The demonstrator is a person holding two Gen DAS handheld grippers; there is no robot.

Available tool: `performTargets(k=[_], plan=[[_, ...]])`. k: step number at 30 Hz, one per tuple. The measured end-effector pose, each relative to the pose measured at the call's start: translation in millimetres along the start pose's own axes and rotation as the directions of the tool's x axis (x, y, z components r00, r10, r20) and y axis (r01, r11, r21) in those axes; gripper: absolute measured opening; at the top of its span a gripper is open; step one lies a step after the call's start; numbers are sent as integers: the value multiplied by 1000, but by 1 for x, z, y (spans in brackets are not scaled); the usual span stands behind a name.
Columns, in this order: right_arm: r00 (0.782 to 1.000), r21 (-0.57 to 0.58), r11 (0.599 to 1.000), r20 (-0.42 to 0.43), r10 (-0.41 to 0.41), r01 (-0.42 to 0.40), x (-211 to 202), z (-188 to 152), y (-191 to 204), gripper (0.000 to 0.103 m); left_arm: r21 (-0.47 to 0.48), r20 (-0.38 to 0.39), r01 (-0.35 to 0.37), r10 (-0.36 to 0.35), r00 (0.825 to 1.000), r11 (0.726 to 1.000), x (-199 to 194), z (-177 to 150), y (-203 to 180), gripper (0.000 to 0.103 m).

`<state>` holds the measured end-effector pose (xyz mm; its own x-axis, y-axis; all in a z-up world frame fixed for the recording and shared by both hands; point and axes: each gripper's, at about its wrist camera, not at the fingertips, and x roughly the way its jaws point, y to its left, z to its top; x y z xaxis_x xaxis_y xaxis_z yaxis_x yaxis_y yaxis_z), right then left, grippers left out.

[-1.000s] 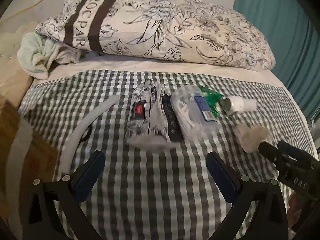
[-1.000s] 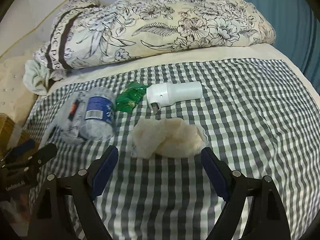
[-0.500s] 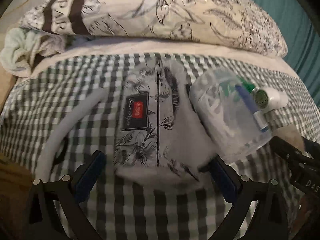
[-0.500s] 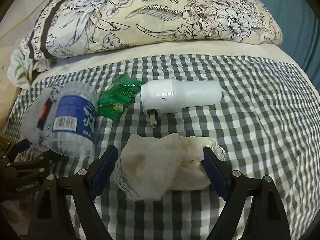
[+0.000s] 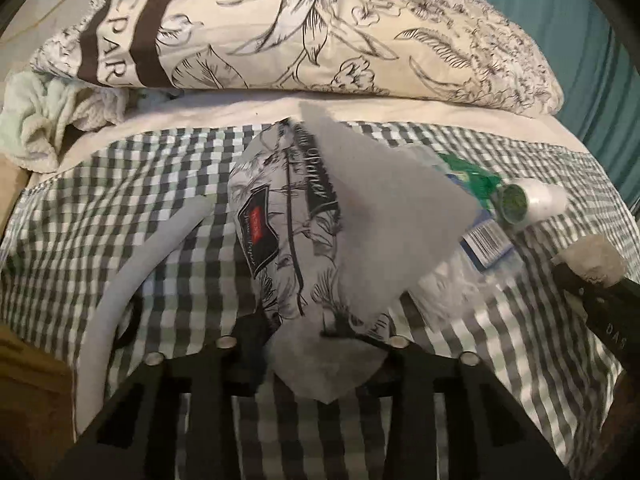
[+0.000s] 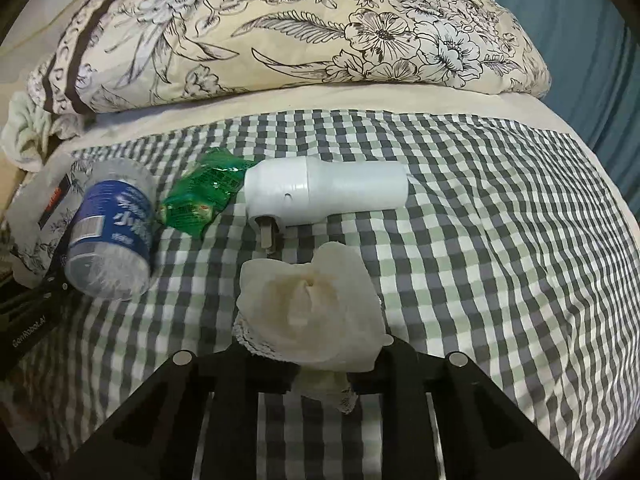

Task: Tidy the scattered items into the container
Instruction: 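Grasp the white lace cloth with the right tool while the left tool grasps the floral pouch, then carry the lace cloth in the right tool while the left tool carries the floral pouch to the box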

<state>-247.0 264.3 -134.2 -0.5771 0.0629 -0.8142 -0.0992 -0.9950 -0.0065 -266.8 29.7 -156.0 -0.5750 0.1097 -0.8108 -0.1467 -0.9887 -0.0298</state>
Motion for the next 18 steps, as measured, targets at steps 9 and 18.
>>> performTargets(k=[9, 18], plan=[[997, -12, 999, 60, 54, -53, -60, -12, 9, 18, -18, 49, 23, -22, 999, 1000, -72, -23, -2, 32], [982, -71, 988, 120, 143, -135, -132, -33, 36, 18, -6, 109, 21, -21, 994, 1000, -159, -40, -5, 32]])
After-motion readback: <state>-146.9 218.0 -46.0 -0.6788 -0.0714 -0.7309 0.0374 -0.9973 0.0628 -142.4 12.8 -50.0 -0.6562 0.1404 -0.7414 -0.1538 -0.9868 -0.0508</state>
